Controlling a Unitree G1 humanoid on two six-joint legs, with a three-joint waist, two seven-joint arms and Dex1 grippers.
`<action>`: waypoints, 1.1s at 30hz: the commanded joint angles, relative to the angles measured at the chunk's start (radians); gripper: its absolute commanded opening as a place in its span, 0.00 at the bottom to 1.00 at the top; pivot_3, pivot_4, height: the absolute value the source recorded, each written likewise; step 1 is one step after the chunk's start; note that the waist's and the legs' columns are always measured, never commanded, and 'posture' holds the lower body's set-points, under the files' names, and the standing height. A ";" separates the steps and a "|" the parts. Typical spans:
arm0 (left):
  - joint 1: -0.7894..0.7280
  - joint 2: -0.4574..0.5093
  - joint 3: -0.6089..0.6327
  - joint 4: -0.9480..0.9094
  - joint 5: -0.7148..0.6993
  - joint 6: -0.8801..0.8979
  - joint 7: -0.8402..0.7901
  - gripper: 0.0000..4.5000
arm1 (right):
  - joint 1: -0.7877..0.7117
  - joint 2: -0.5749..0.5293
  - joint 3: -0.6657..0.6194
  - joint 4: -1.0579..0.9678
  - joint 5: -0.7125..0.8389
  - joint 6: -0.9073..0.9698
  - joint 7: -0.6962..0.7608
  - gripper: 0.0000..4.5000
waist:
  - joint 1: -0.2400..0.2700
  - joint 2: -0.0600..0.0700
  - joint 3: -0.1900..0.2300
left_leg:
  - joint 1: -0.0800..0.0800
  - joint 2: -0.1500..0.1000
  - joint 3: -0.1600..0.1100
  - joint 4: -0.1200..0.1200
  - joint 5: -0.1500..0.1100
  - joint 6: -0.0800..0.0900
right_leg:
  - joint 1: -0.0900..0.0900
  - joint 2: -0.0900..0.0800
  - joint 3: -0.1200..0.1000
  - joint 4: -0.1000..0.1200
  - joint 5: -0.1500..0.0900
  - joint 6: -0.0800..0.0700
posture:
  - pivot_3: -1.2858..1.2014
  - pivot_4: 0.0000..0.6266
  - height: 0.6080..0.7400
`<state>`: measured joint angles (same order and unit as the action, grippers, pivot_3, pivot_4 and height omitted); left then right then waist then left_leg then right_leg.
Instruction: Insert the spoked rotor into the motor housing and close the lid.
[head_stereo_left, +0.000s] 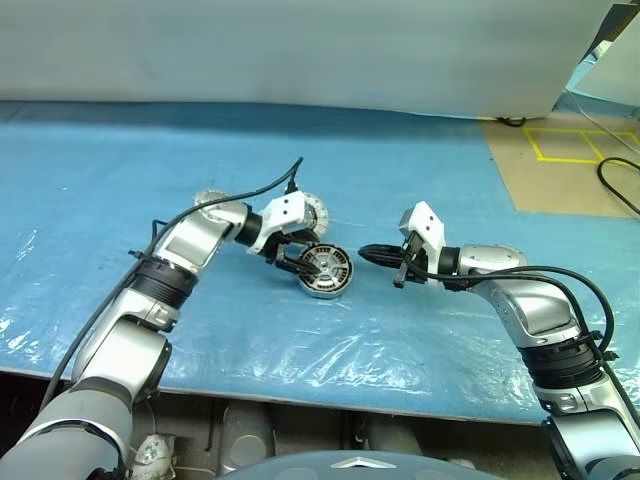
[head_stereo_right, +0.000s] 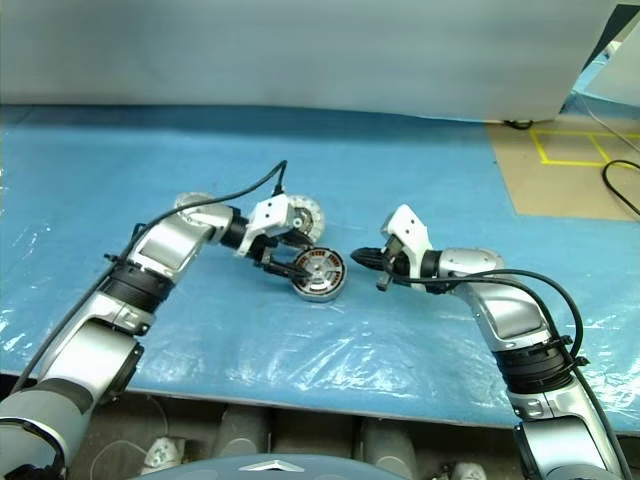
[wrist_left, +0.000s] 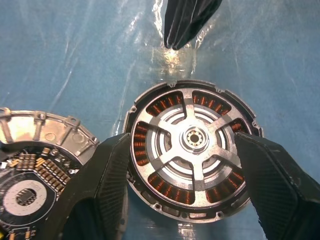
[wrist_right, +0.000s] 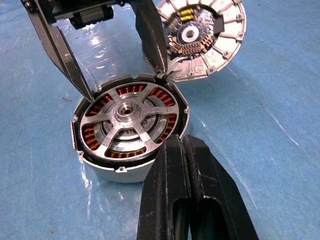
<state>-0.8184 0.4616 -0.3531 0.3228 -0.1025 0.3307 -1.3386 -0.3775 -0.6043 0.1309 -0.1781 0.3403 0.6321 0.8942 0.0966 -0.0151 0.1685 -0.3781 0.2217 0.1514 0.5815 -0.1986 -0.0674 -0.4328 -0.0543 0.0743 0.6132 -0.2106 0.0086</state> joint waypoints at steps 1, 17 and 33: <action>-0.018 0.023 0.073 -0.105 -0.089 0.056 -0.033 0.79 | -0.005 0.001 -0.009 -0.035 0.016 -0.009 0.008 0.00 | 0.000 0.000 0.000 | 0.000 0.000 0.000 0.000 0.000 0.000 | 0.000 0.000 0.000 0.000 0.000 0.000 | 0.52 0.24 1.00; 0.301 0.210 0.357 -0.459 -0.279 0.168 0.126 0.79 | -0.209 0.126 0.157 0.103 0.028 -0.028 0.124 0.00 | -0.010 0.001 0.000 | 0.000 0.002 0.000 0.000 0.000 0.000 | -0.001 0.000 -0.001 0.000 -0.002 -0.003 | 0.52 0.24 1.00; 0.478 0.243 0.394 -0.581 -0.326 0.219 0.276 0.79 | -0.226 0.151 0.244 0.345 -0.116 -0.219 0.260 0.00 | -0.014 0.000 0.000 | -0.003 0.002 0.000 0.000 0.000 0.000 | -0.002 0.000 -0.004 0.000 -0.001 -0.002 | 0.52 0.24 1.00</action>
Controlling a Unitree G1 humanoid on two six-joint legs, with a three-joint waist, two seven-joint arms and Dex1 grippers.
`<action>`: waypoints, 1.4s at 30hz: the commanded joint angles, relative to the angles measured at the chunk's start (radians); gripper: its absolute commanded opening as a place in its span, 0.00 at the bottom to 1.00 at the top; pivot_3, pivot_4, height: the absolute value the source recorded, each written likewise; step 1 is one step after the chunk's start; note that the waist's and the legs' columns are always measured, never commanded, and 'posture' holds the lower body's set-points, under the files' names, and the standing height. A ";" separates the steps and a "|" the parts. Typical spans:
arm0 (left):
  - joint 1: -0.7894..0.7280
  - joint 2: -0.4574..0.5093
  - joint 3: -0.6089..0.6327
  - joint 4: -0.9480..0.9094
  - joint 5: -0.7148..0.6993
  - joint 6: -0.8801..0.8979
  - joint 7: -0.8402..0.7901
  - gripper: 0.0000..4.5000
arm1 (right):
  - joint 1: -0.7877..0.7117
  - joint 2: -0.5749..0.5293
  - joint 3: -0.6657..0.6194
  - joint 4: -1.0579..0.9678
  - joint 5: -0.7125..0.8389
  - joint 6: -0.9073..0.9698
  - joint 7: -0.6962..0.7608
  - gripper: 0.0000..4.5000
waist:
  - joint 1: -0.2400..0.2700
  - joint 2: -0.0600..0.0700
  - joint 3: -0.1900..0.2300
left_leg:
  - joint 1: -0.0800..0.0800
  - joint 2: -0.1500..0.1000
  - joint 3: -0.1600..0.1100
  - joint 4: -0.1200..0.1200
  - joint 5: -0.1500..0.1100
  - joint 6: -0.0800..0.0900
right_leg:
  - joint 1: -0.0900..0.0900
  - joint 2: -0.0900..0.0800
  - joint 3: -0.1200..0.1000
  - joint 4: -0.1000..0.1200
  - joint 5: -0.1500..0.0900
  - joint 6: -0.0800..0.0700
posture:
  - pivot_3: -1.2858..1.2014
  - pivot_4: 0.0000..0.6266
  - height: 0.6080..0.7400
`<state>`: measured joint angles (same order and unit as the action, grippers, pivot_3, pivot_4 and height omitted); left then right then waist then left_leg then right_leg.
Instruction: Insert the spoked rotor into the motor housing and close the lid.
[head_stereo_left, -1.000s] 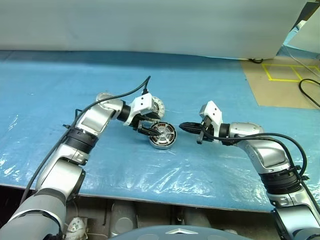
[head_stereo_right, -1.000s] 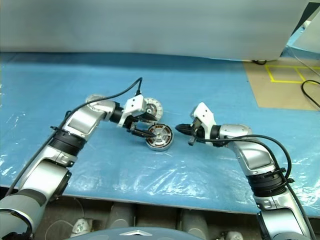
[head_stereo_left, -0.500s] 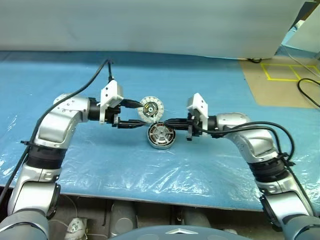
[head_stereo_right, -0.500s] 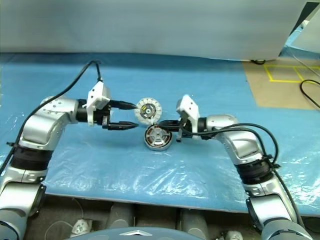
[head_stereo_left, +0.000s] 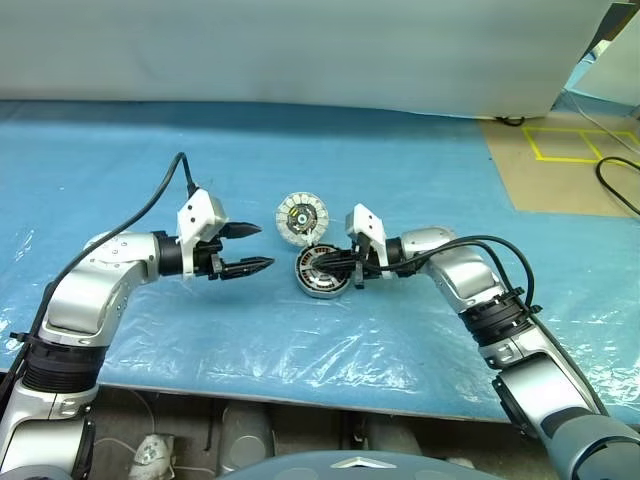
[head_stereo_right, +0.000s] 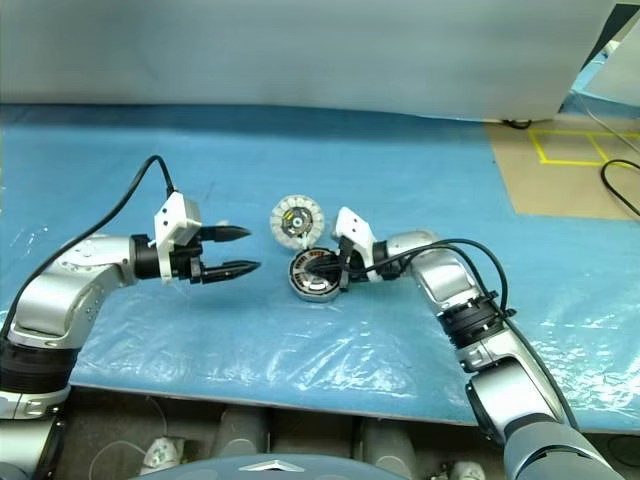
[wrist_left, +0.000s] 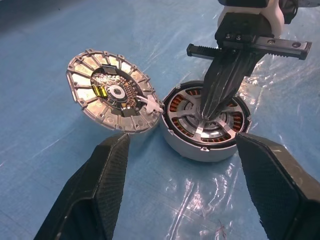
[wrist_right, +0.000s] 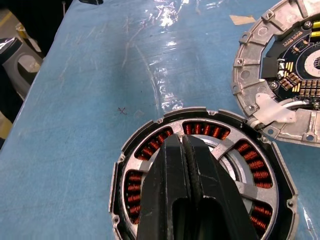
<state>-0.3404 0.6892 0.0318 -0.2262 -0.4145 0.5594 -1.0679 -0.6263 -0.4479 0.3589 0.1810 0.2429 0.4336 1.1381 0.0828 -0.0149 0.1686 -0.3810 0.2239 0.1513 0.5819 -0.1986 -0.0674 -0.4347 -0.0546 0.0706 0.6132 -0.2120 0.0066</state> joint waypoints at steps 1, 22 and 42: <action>-0.001 0.014 0.005 -0.033 -0.016 -0.010 0.005 0.79 | 0.024 -0.002 0.013 -0.016 -0.027 -0.024 0.007 0.00 | -0.001 0.000 0.000 | 0.000 0.000 0.000 0.000 0.000 0.000 | 0.000 0.000 0.000 0.000 0.000 0.000 | 0.52 0.24 1.00; 0.124 0.024 -0.049 -0.130 -0.011 -0.022 0.039 0.79 | -0.098 -0.278 0.117 -0.173 -0.178 -0.457 0.385 0.00 | -0.019 -0.001 0.000 | -0.002 0.001 0.000 0.001 0.000 0.000 | -0.003 0.000 -0.001 0.004 -0.002 0.001 | 0.52 0.24 1.00; 0.147 0.021 -0.143 -0.213 0.069 -0.089 0.105 0.79 | -0.261 -0.141 0.175 0.152 -0.343 -0.864 0.365 1.00 | -0.039 -0.001 0.000 | -0.004 0.004 0.000 0.015 0.000 0.001 | -0.002 -0.001 -0.002 0.011 -0.004 -0.003 | 0.52 0.24 1.00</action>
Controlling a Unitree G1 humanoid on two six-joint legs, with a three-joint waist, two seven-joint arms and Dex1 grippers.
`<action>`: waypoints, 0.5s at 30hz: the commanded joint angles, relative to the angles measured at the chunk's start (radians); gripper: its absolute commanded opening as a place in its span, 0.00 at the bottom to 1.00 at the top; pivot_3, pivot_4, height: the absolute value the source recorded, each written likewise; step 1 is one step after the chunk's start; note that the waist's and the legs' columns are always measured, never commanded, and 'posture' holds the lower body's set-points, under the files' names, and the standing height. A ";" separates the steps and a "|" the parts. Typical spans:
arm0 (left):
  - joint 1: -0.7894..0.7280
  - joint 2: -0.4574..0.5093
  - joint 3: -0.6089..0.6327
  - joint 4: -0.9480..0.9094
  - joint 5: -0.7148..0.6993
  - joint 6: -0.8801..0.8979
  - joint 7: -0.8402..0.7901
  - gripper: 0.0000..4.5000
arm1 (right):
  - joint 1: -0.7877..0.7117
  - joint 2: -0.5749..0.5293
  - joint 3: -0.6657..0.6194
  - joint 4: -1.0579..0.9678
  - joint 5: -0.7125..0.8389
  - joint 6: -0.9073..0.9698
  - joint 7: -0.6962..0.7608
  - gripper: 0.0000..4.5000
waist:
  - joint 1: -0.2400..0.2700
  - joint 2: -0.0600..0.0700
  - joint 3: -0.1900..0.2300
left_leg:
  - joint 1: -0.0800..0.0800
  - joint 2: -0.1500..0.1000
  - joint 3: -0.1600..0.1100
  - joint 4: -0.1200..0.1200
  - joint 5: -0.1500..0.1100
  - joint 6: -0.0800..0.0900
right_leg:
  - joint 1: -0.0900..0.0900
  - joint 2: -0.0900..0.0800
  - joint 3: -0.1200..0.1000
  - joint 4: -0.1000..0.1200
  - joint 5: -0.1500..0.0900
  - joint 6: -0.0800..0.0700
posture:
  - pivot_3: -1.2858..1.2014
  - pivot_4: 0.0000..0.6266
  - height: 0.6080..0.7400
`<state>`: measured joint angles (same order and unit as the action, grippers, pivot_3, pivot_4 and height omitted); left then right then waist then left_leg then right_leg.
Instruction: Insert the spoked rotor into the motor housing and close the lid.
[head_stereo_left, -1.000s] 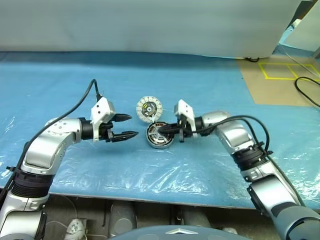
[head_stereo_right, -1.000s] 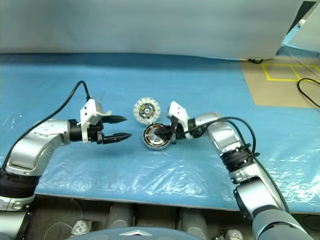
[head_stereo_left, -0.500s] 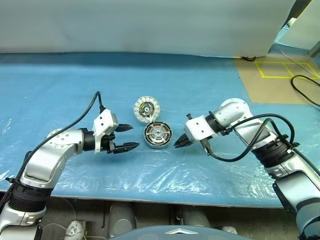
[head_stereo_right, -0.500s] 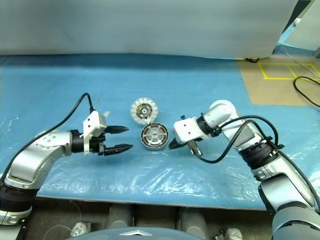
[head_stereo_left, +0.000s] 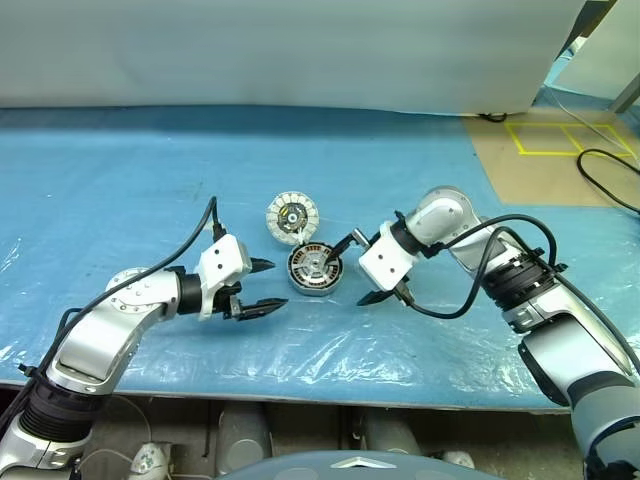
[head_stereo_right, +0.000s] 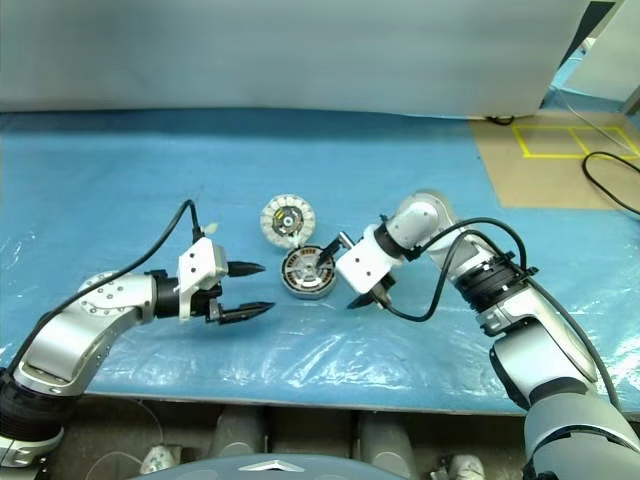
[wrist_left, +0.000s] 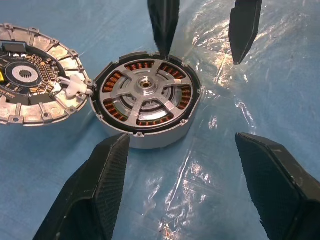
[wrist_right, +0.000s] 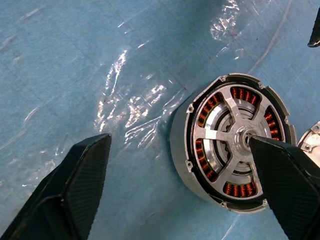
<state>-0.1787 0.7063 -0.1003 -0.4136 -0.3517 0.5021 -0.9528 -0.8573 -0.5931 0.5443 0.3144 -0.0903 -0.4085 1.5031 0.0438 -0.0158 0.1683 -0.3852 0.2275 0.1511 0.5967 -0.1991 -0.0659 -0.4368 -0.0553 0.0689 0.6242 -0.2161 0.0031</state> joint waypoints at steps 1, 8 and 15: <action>-0.016 0.006 -0.017 -0.020 0.010 -0.038 -0.015 0.79 | -0.030 0.007 -0.007 0.029 -0.018 -0.030 -0.004 1.00 | 0.000 0.000 0.000 | 0.000 0.000 0.000 0.000 0.000 0.000 | 0.000 0.000 0.000 0.000 0.000 0.000 | 0.52 0.24 1.00; -0.024 0.012 -0.031 0.025 0.038 -0.070 -0.024 0.79 | 0.014 0.004 -0.001 -0.021 -0.012 -0.009 0.014 1.00 | 0.000 0.000 0.000 | 0.000 0.000 0.000 0.000 0.000 0.000 | 0.000 0.000 0.000 0.000 0.000 0.000 | 0.52 0.24 1.00; -0.044 -0.006 -0.043 0.044 0.041 -0.072 -0.026 0.79 | 0.042 0.033 -0.001 -0.022 0.000 0.050 0.008 0.67 | 0.000 0.000 0.000 | 0.000 0.000 0.000 0.000 0.000 0.000 | 0.000 0.000 0.000 0.000 0.000 0.000 | 0.52 0.24 1.00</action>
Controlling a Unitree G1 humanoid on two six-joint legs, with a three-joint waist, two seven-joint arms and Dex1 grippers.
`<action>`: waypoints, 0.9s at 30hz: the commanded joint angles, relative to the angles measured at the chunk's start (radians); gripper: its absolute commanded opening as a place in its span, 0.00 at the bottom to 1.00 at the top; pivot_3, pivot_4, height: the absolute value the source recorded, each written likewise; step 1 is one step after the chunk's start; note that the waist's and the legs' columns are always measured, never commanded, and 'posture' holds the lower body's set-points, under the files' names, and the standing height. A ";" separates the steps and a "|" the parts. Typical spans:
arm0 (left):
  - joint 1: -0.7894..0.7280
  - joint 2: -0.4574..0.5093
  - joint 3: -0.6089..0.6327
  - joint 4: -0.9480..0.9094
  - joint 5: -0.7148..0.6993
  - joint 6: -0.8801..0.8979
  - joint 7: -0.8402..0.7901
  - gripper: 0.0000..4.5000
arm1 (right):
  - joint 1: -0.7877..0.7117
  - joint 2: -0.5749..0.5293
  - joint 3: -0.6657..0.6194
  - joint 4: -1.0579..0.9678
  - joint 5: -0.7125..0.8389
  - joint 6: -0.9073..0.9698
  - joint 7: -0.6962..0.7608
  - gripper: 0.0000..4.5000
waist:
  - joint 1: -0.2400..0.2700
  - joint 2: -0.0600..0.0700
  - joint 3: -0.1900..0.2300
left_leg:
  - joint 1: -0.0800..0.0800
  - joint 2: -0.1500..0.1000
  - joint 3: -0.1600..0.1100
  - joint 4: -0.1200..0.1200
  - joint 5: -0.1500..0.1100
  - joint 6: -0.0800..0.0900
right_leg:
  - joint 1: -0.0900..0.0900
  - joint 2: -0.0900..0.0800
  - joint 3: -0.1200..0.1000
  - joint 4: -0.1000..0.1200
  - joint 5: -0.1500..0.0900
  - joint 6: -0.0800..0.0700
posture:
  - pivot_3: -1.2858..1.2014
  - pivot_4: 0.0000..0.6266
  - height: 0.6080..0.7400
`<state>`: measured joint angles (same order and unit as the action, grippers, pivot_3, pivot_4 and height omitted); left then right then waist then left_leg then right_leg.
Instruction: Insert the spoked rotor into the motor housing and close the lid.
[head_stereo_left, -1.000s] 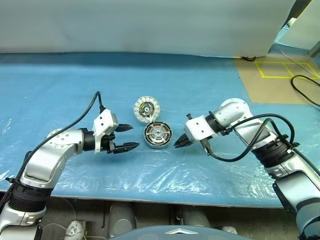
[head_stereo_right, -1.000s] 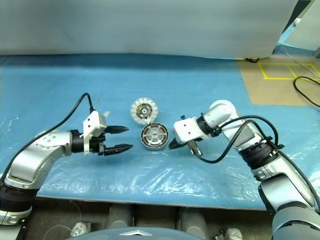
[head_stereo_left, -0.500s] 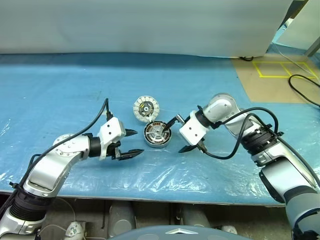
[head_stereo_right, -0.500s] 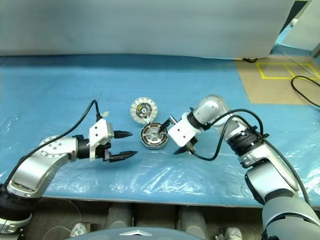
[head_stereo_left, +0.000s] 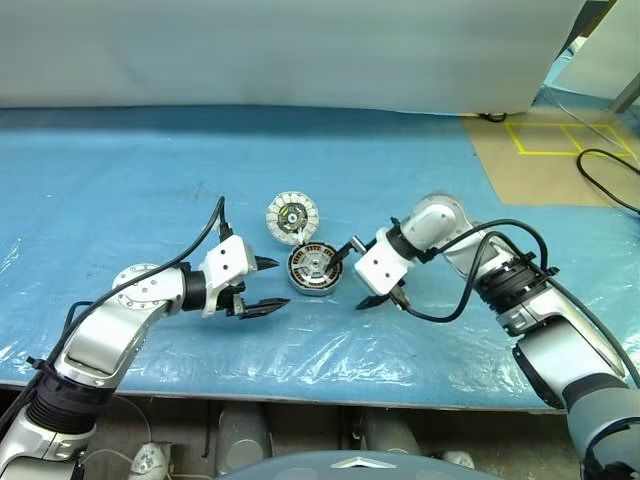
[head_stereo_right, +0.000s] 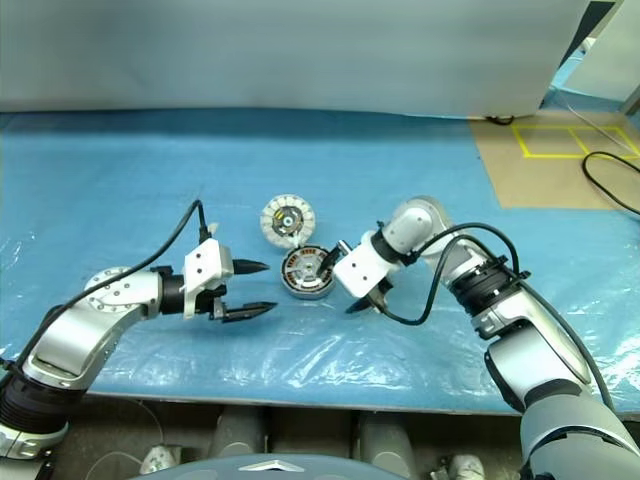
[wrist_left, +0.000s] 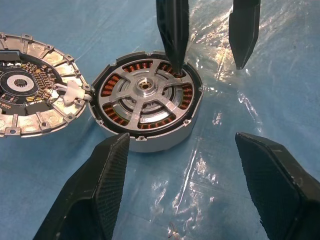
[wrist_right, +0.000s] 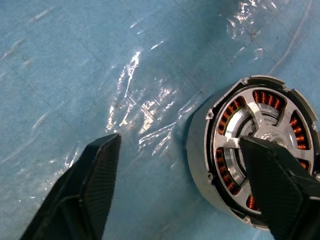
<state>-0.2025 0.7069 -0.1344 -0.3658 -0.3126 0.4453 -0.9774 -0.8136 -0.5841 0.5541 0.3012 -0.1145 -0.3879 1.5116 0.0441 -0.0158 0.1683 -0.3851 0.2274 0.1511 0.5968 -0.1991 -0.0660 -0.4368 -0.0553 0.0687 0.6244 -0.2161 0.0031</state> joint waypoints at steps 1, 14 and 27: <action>-0.023 -0.010 -0.012 0.003 0.006 -0.019 0.000 0.79 | -0.003 0.031 -0.010 -0.001 0.019 0.035 -0.006 0.60 | 0.000 0.000 0.000 | 0.000 0.000 0.000 0.000 0.000 0.000 | 0.000 0.000 0.000 0.000 0.000 0.000 | 0.52 0.24 1.00; -0.030 -0.027 -0.018 0.019 0.012 -0.019 0.022 0.79 | -0.043 0.057 -0.031 -0.011 0.051 0.126 0.023 0.00 | 0.000 0.000 0.000 | 0.000 0.000 0.000 0.000 0.000 0.000 | 0.000 0.000 0.000 0.000 0.000 0.000 | 0.52 0.24 1.00; -0.036 -0.048 -0.027 0.004 0.010 -0.006 0.042 0.79 | -0.065 0.074 -0.026 -0.042 0.034 0.336 0.000 0.00 | 0.001 0.000 0.000 | 0.000 0.000 0.000 0.000 0.000 0.000 | 0.000 0.000 0.000 0.001 0.000 0.000 | 0.52 0.24 1.00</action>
<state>-0.2277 0.6630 -0.1623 -0.3290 -0.3023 0.4429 -0.9425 -0.8527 -0.5049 0.5510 0.2922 -0.0786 -0.0270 1.5187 0.0447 -0.0159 0.1683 -0.3848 0.2274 0.1510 0.5968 -0.1990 -0.0660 -0.4367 -0.0554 0.0686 0.6249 -0.2161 0.0031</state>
